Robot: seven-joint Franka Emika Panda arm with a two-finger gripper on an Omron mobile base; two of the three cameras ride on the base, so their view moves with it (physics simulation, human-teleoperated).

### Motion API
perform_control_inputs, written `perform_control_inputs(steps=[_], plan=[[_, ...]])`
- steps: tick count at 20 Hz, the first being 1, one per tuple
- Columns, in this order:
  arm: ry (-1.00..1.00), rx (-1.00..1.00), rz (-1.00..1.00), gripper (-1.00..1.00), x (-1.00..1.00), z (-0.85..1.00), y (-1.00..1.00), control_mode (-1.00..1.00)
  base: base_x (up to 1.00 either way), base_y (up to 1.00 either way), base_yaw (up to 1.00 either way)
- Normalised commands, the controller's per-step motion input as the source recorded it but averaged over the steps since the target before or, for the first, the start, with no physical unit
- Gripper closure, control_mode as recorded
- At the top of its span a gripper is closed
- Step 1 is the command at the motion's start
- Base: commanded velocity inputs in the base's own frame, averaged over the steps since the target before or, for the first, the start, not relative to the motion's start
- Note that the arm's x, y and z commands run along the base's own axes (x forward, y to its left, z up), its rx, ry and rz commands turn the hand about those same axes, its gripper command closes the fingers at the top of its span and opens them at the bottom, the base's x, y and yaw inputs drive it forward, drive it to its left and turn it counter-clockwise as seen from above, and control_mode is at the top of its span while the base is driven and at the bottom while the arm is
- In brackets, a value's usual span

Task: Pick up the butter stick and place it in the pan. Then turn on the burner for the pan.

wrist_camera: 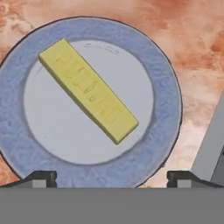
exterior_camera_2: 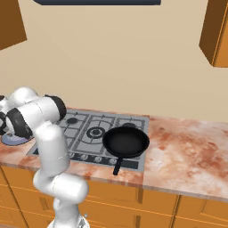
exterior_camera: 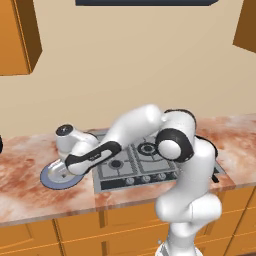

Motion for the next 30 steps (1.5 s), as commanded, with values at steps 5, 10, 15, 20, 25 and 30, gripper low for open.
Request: perform_control_inputs(steps=[5,10,15,20,25,30], plan=[[0.02,-0.04,0.0,-1.0,0.44,-0.22,0.41,-1.0,0.0,0.0,0.0],[0.01,-0.05,-0.01,-1.0,0.48,-0.13,0.37,-1.0,0.0,0.0,0.0],[0.05,-0.02,-0.01,-1.0,0.12,-0.49,0.07,-1.0,0.0,0.0,0.0],[0.01,0.0,0.0,1.0,-0.01,-0.59,0.0,-1.0,0.0,0.0,0.0],[0.0,0.02,-0.01,1.0,-0.03,-0.04,-0.11,-1.0,0.0,0.0,0.0],[-0.07,0.01,-0.08,1.0,-0.2,0.47,-0.51,-1.0,0.0,0.0,0.0]])
